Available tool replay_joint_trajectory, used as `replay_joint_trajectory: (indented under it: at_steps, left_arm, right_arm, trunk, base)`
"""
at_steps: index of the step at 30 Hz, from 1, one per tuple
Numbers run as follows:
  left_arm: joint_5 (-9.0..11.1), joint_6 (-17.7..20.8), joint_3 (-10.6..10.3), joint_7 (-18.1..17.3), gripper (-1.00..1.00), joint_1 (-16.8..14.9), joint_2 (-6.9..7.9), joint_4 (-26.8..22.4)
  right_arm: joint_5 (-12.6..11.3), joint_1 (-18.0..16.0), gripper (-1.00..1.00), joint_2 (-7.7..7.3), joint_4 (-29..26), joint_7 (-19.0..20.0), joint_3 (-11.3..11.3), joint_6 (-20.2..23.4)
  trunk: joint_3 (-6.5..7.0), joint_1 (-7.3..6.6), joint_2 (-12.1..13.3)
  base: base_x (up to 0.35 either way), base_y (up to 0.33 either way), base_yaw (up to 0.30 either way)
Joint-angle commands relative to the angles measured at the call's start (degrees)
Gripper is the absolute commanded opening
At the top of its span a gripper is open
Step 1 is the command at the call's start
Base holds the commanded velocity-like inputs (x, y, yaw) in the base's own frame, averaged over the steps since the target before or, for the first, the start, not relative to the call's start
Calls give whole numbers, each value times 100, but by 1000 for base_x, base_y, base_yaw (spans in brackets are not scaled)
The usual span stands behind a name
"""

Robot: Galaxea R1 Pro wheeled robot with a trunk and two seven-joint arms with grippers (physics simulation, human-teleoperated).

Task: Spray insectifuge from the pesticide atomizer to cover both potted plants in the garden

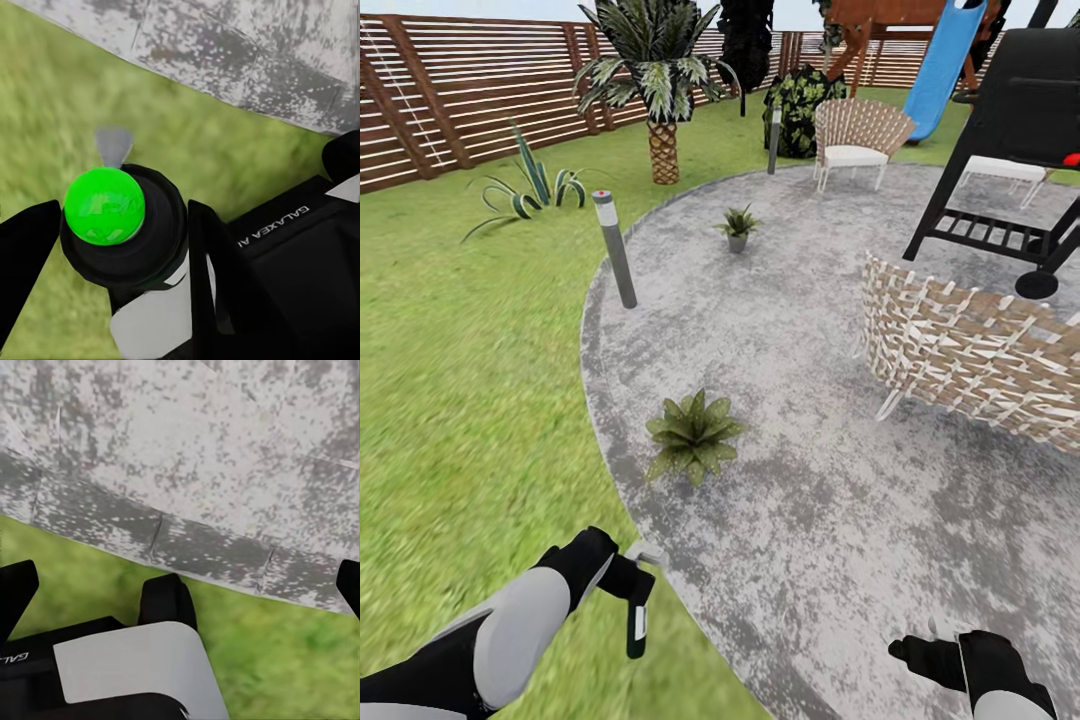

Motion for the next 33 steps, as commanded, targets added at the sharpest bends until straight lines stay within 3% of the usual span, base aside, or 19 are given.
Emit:
replay_joint_trajectory:
  at_steps: [1, 33]
  left_arm:
    - [-51, 20, 46, -35, -100, 0, -7, -17]
    - [-49, 8, 64, -45, -100, 0, -81, 226]
  right_arm:
    - [60, -8, 100, 3, -10, 54, -32, -1]
    - [51, -8, 100, 3, -5, 53, -67, -5]
  trunk:
    - [5, 0, -2]
    - [283, 0, -2]
  base:
    - [0, 0, 0]
    - [0, 0, 0]
